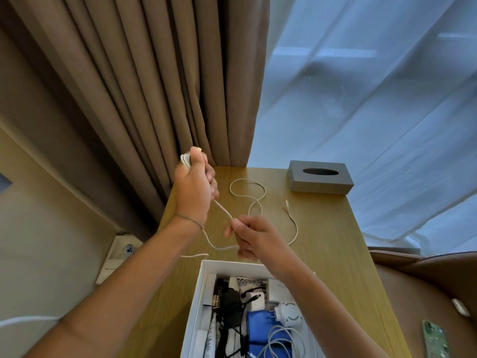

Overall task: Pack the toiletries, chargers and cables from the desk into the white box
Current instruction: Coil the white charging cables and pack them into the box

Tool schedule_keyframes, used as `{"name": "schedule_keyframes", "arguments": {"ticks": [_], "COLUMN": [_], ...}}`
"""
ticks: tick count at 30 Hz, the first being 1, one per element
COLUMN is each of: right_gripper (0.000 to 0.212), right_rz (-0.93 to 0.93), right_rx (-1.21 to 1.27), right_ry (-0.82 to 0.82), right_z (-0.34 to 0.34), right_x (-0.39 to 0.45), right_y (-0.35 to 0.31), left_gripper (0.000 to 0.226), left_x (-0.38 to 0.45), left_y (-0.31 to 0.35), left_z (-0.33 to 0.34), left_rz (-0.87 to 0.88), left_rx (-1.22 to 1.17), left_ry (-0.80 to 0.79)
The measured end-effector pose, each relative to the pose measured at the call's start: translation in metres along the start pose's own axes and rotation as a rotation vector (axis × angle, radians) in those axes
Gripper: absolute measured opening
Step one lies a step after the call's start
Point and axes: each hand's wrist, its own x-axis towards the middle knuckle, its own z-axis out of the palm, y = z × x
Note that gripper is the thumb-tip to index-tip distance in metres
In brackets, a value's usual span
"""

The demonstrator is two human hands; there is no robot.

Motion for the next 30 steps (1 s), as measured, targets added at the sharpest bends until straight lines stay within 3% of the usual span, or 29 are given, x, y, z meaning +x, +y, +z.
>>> {"name": "schedule_keyframes", "arguments": {"ticks": [3,6,9,12,14,18,23,27,30], "right_gripper": [0.027,0.024,0.031,0.031,0.031,0.031,0.031,0.030,0.031], "right_rz": [-0.026,-0.142,-0.229,-0.223,-0.209,-0.202,-0.115,-0.076,-0.084], "right_rx": [-0.386,-0.258,-0.091,-0.117,-0.149,-0.285,-0.553,-0.768,-0.910], "right_ry": [-0.105,-0.084,0.063,0.199,0.287,0.406,0.461,0.269,0.075], "right_z": [-0.012,-0.029,-0.050,-0.052,-0.049,-0.044,-0.020,0.017,0.038], "right_x": [-0.018,-0.022,-0.009,0.008,0.015,0.026,0.036,0.025,0.012], "right_y": [-0.013,-0.044,-0.066,-0.061,-0.049,-0.020,0.017,0.034,0.027], "left_gripper": [0.042,0.077,0.090,0.065,0.047,0.044,0.047,0.049,0.039], "left_x": [0.010,-0.003,-0.027,-0.044,-0.049,-0.043,-0.035,-0.022,-0.017], "left_y": [-0.010,-0.027,-0.034,-0.036,-0.033,-0.025,-0.029,-0.027,-0.031], "left_z": [-0.021,-0.035,-0.034,-0.027,-0.022,-0.018,-0.012,-0.002,0.004], "left_rz": [0.233,0.226,-0.081,-0.203,-0.152,-0.156,-0.294,-0.329,-0.286], "left_rx": [0.451,0.745,0.576,0.401,0.374,0.294,0.060,-0.170,-0.005], "left_ry": [-0.094,-0.499,-0.901,-1.020,-0.903,-0.396,-0.251,-0.124,-0.027]}}
